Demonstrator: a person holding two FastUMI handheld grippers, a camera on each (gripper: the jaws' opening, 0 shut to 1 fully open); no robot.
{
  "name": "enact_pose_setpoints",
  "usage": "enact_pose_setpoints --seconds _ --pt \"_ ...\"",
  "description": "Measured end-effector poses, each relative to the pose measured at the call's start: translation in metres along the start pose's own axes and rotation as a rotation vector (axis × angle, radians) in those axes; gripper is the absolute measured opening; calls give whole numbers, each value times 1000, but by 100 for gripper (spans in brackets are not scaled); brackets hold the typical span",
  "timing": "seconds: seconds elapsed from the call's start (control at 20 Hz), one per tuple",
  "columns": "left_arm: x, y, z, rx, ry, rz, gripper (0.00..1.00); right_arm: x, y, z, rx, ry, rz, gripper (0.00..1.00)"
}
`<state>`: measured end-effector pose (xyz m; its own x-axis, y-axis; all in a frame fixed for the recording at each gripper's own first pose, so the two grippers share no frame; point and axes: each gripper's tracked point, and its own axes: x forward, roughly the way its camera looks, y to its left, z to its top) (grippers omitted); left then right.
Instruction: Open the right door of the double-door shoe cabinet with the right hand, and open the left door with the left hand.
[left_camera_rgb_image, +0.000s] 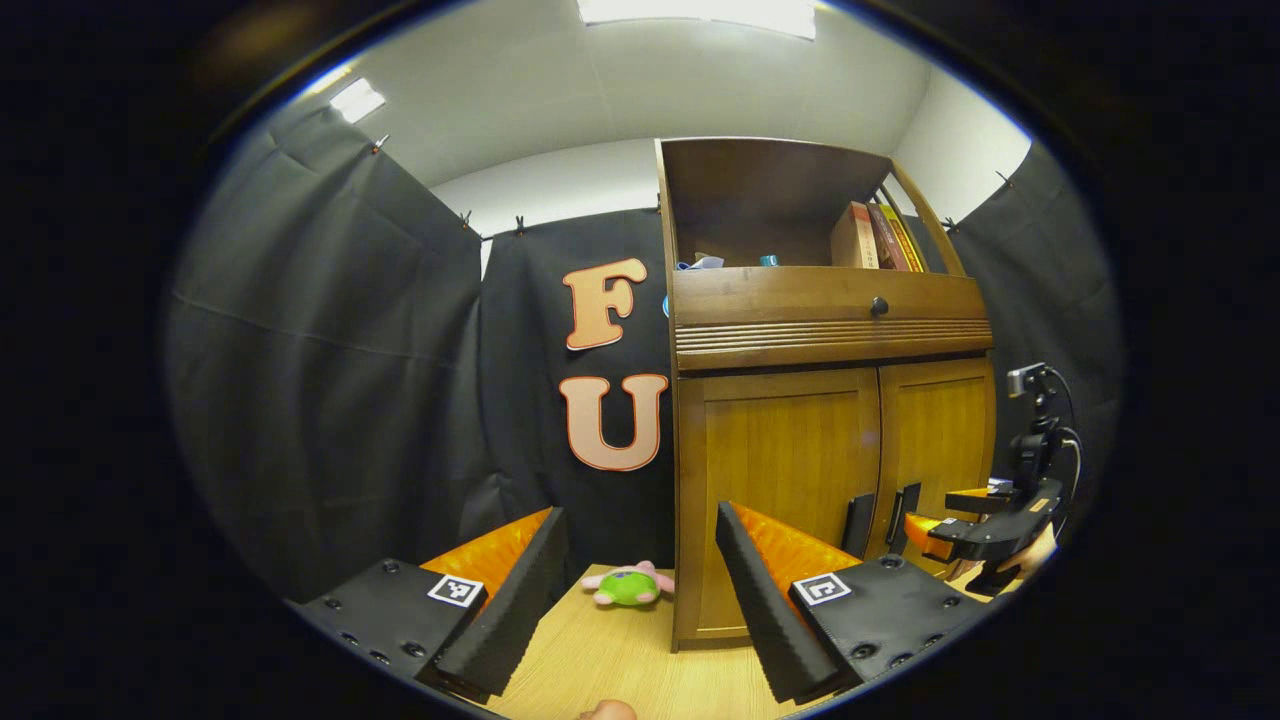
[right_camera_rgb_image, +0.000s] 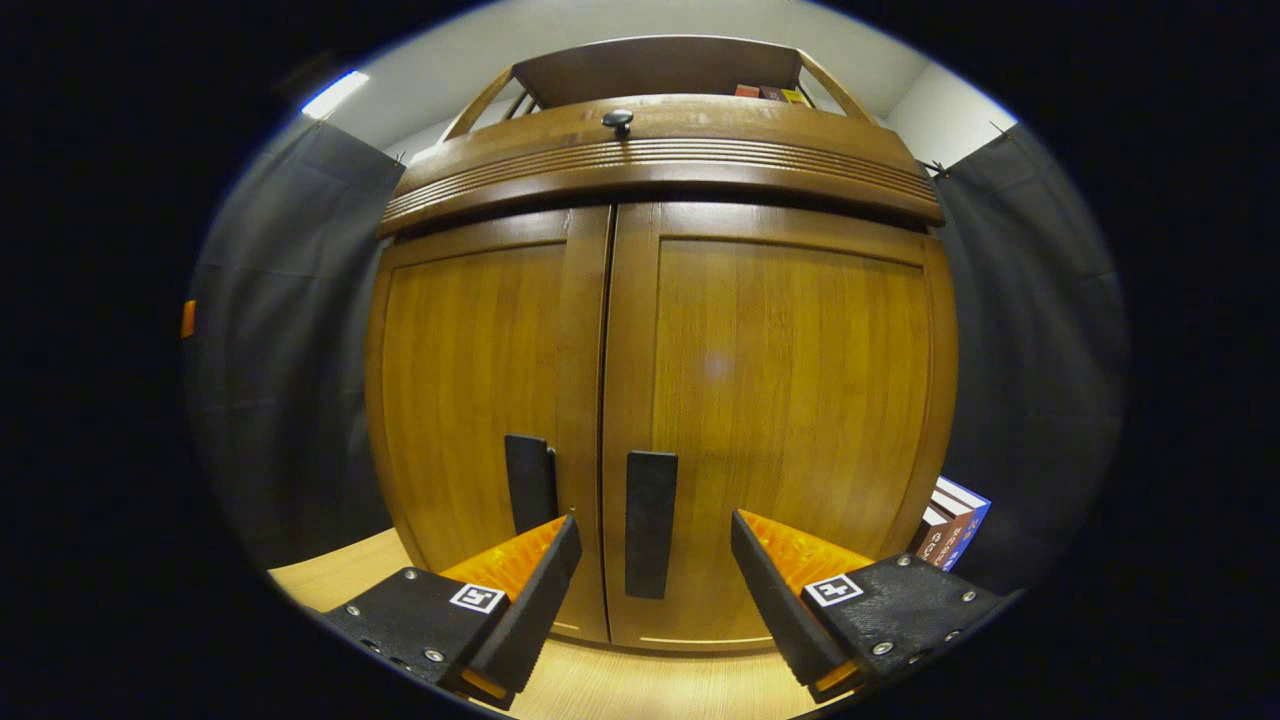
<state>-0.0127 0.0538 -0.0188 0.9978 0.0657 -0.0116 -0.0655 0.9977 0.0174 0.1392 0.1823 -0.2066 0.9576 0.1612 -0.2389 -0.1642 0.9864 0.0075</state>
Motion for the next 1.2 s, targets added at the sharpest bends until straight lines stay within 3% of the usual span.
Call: enact_pose_setpoints --seconds 0.05,0.1,0.15,0.2,0.55,0.65,0.7,0.75,0.9,0.95,1.0,1.05,1.1,1.15,1.2 --pt "0 2 -2 5 3 2 95 6 1 -4 13 10 -2 100" --pt "-1 3 -4 10 6 3 95 13 2 -8 28 18 -2 79" --pt "-1 4 -5 11 9 3 95 18 2 -12 40 26 -6 75" --pt "-2 5 -5 10 11 4 95 23 0 -15 45 27 -12 84" --pt "-1 12 -12 11 22 15 95 41 4 -20 63 18 -15 61" --pt "-1 15 -13 12 26 21 95 44 4 -23 62 18 -22 61" --pt "-1 15 -14 12 29 22 95 45 4 -26 68 25 -21 37" --pt "-1 15 -15 14 34 23 95 43 5 -27 83 30 -18 40" --pt "-3 17 -16 24 45 32 95 44 4 -28 122 24 -9 37" --pt "-4 16 -15 28 45 35 96 43 4 -28 117 19 -8 46" --pt "-5 17 -14 32 44 38 96 42 3 -28 109 14 -6 36" --pt "-6 16 -14 32 43 38 96 39 4 -27 107 9 1 35" --pt "-7 15 -14 30 44 37 95 38 5 -28 108 5 15 44" --pt "-9 13 -14 27 43 34 95 36 6 -28 111 6 32 34" --pt "-9 11 -15 22 43 32 96 33 5 -28 114 4 46 33"
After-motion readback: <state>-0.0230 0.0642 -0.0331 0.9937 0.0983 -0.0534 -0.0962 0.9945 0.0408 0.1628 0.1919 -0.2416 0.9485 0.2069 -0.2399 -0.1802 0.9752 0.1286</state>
